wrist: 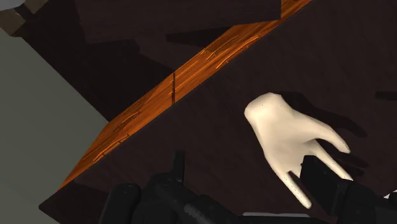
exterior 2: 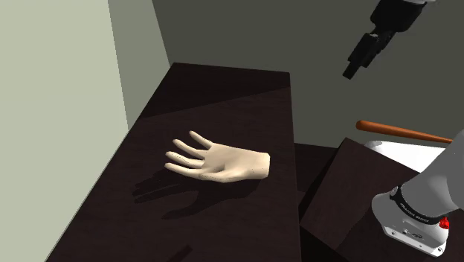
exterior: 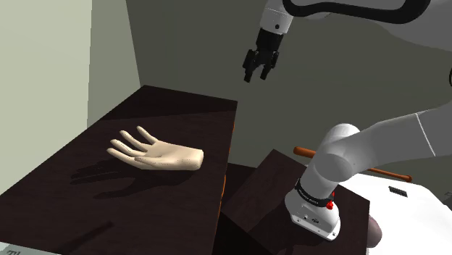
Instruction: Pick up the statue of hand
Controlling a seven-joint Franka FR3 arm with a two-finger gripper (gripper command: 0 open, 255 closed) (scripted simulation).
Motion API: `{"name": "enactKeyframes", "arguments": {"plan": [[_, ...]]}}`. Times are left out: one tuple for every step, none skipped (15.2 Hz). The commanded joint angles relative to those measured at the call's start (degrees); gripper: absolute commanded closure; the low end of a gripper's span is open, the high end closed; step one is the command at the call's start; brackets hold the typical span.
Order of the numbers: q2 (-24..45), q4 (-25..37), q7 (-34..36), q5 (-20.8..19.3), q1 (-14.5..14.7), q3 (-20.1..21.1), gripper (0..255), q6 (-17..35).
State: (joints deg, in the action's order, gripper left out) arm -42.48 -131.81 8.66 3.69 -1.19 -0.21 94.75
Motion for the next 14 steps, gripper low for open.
{"name": "enactKeyframes", "arguments": {"plan": [[0.0,0.0,0.0,0.0,0.0,0.0,0,0.0],[1.14,-0.52,-0.58,0.3,0.57,0.3,0,1.81],[2.33,-0.97,-1.15,0.6,1.14,0.59,0,3.61],[3.57,-1.36,-1.73,0.9,1.71,0.9,0,5.4],[4.86,-1.68,-2.32,1.2,2.27,1.21,0,7.17],[6.2,-1.94,-2.92,1.49,2.83,1.53,0,8.92],[7.58,-2.13,-3.51,1.78,3.39,1.86,0,10.65],[9.01,-2.26,-4.11,2.06,3.94,2.19,0,12.36],[10.47,-2.32,-4.71,2.34,4.49,2.54,0,14.04],[11.97,-2.32,-5.3,2.6,5.04,2.88,0,15.7],[13.51,-2.26,-5.9,2.86,5.58,3.23,0,17.33],[15.08,-2.14,-6.5,3.1,6.11,3.58,0,18.93],[16.67,-1.95,-7.09,3.34,6.64,3.94,0,20.5],[18.29,-1.71,-7.68,3.56,7.15,4.31,0,22.03]]}}
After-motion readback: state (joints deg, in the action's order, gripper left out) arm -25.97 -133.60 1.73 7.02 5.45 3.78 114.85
